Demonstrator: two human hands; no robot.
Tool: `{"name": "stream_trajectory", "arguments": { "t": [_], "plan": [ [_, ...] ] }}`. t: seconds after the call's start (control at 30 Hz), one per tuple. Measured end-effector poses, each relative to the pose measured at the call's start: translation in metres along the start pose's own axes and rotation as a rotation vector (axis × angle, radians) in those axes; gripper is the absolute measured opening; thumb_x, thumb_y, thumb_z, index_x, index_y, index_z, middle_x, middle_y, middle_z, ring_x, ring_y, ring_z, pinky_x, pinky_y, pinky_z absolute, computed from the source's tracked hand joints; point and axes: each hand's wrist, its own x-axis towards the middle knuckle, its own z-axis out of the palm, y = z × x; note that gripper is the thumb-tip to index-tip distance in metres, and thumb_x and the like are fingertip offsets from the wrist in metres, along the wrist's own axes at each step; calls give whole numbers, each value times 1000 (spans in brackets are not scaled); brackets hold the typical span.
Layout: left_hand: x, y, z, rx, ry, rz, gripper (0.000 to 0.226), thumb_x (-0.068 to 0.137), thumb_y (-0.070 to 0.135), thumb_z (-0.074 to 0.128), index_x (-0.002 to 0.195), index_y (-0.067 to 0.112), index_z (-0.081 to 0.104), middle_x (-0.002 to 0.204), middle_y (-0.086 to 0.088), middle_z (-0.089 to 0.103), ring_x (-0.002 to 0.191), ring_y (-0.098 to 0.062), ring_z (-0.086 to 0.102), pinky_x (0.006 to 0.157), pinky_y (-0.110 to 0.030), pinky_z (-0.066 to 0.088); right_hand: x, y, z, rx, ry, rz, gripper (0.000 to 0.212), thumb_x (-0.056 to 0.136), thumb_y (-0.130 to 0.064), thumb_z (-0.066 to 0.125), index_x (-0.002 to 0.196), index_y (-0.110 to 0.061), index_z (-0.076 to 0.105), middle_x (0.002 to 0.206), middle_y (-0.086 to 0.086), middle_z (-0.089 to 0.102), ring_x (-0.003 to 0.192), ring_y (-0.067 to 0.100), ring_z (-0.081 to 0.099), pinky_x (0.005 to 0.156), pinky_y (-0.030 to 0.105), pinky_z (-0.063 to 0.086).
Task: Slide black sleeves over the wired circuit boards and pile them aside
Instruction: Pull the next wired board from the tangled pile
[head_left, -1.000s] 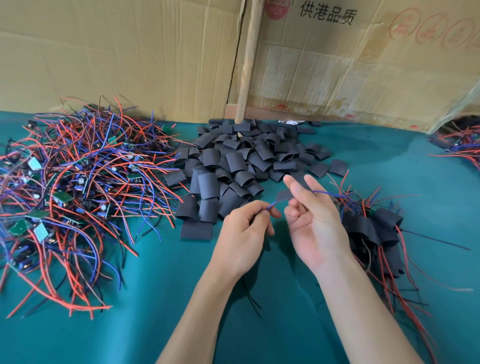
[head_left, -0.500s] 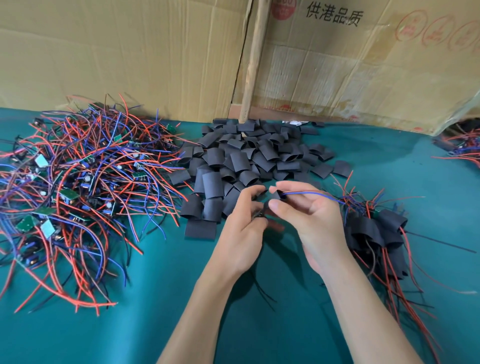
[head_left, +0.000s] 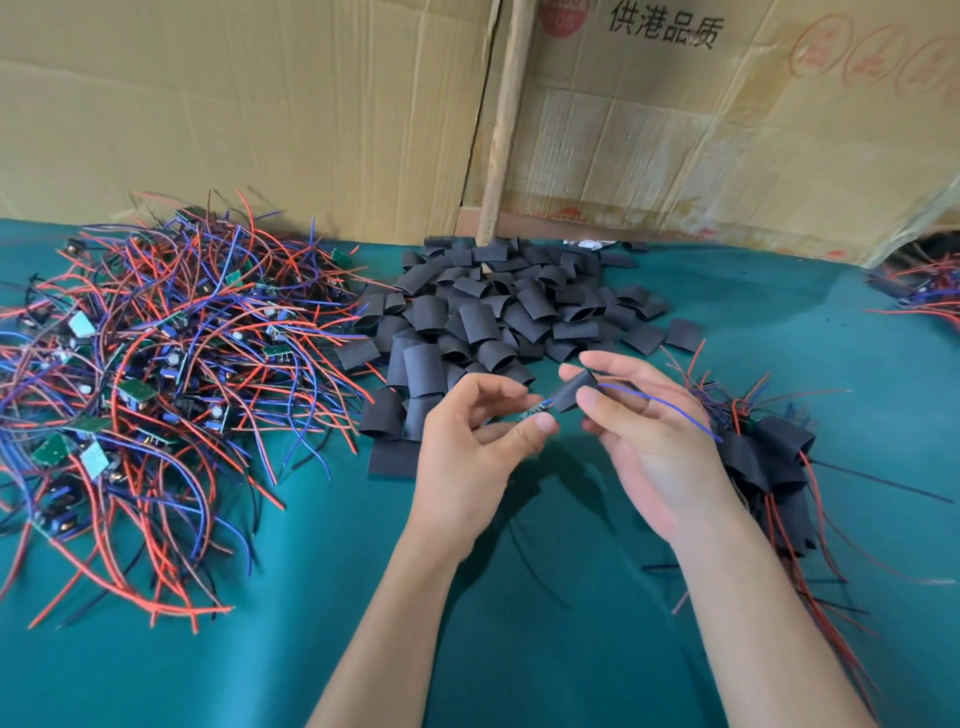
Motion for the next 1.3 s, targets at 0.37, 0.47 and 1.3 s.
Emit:
{"name": "stream_trajectory", "arguments": {
  "t": [0.37, 0.47, 1.3],
  "plan": [
    [-3, 6, 3, -345, -128, -89, 21, 82, 5, 77, 102, 5, 75, 95, -14, 74, 94, -32, 76, 79, -29, 60, 1, -2, -1, 176, -17, 33, 31, 79, -9, 73, 110, -12, 71, 120, 14, 74, 108, 15, 70, 78, 21, 54],
    [-2, 7, 5, -457, -59, -139, 20, 77, 8, 75, 97, 5, 75, 94, -17, 76, 91, -29, 77, 74, -25, 60, -1, -3, 2, 235, -59, 49, 32, 72, -14, 80, 103, -14, 77, 119, 13, 74, 108, 15, 70, 77, 21, 55],
    [-1, -2, 13, 13, 141, 5, 22, 87, 11, 79, 84, 6, 58, 67, -11, 69, 56, -20, 66, 53, -23, 51, -9, -6, 19, -79, -39, 78, 26, 91, 2, 65, 116, -4, 69, 107, 22, 76, 94, 26, 73, 73, 34, 59]
  ]
}}
